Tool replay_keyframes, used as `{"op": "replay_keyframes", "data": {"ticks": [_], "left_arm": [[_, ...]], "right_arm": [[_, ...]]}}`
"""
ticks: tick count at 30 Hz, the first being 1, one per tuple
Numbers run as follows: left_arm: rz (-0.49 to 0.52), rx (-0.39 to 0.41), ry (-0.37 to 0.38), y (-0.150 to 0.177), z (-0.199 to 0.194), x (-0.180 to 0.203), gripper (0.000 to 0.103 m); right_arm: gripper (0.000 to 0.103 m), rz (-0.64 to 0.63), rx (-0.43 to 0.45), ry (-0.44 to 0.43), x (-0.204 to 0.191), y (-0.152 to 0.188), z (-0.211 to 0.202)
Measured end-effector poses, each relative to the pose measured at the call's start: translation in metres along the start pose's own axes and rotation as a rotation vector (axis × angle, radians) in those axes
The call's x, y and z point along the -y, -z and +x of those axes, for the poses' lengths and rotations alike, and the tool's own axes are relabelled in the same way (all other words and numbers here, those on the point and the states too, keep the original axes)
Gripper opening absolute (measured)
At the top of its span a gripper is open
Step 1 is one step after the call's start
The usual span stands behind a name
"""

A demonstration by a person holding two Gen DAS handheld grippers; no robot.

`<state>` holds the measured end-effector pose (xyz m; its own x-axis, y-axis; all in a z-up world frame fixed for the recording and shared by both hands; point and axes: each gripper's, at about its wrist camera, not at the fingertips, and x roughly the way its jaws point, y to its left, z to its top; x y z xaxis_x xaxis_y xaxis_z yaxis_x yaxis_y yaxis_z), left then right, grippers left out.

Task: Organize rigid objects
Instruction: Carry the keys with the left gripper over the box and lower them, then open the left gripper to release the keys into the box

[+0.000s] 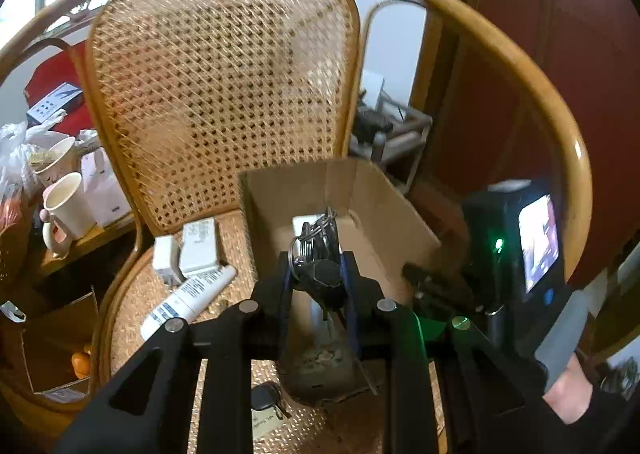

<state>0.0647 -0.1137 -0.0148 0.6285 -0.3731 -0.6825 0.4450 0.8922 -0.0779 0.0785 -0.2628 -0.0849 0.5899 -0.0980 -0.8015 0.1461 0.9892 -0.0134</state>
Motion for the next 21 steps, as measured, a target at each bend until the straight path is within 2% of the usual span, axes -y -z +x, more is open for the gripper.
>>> {"op": "replay_keyframes", "data": {"ticks": [10, 21], "left_arm": [[0.035, -0.046, -0.020, 0.006, 0.014, 0.009, 0.022], [0.028, -0.024, -0.029, 0.005, 0.004, -0.001, 0.023]], "right_arm": [[0.006, 0.005, -0.002, 0.000, 0.000, -0.001, 0.001], [0.006, -0.004, 0.010, 0.020, -0.001, 0.001, 0.000]]}}
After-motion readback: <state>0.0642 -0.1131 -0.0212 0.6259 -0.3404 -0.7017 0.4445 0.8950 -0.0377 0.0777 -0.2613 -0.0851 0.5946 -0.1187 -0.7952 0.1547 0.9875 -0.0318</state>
